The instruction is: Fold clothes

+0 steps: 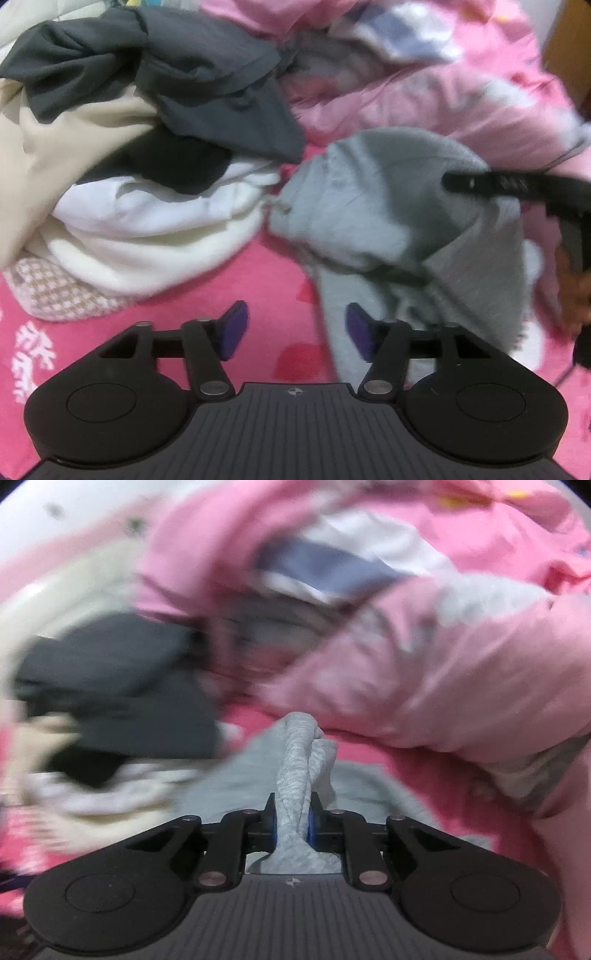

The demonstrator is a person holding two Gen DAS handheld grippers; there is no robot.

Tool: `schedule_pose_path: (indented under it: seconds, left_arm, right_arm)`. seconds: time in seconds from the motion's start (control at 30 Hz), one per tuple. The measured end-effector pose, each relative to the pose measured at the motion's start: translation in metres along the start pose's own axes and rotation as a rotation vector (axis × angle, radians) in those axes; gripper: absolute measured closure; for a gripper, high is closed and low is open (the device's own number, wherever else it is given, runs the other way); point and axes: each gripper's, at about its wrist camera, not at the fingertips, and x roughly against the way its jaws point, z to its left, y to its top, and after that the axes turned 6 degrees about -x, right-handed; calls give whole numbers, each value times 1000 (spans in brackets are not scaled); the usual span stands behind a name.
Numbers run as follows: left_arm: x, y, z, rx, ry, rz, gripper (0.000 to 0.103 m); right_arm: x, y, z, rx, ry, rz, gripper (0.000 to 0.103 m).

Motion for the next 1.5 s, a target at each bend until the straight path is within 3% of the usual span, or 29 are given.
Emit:
schedule_pose_path:
  seconds: [0.1, 0.27, 0.37, 0.43, 0.53, 0.63, 0.83, 0.97, 1.07, 1.2, 1.27, 1.3, 1.4, 1.5]
  left_arm:
    - [27, -9, 9, 39, -82, -59, 25]
    - [67, -38, 51, 189, -276, -73, 21]
    - [77, -62, 71, 245, -328, -33, 18]
    - [79, -76, 76, 239, -321, 4, 15]
    - [72, -94, 76, 196, -324, 53, 12]
    - [59, -104, 74, 158, -330, 96, 9]
    - [15, -95, 69, 94, -276, 141, 5]
    - [-10, -89, 77, 75, -194, 167, 5]
    - [-27, -90, 83, 75, -153, 196, 5]
    - [-47, -90, 88, 124, -142, 203, 6]
    - [-53, -90, 88, 154, -133, 192, 8]
    - [-55, -90, 87, 162, -119, 190, 10]
    - [-60, -90, 85, 182, -80, 172, 17]
    - [-62, -89, 80, 174, -50, 147, 24]
  right_arm:
    - [45, -21, 11, 4, 134, 0, 89]
    - [104, -86, 48, 5, 191, 80, 90]
    - [121, -136, 78, -15, 174, 165, 90]
    - [124, -171, 97, -1, 146, 219, 91]
    - [112, -224, 131, 137, 38, 279, 91]
    - [98, -250, 152, 244, -69, 328, 89]
    - [119, -235, 144, 13, -42, 332, 87]
    - [138, -210, 123, 12, -128, 268, 87]
    - [137, -180, 102, 50, -184, 170, 83]
    - [102, -122, 81, 114, -197, 42, 56]
    - [73, -98, 77, 186, -178, 0, 53]
    - [56, -84, 73, 226, -165, -12, 43]
    - [2, -45, 59, 343, -115, -15, 21]
    - [-56, -15, 51, 438, -81, 32, 16]
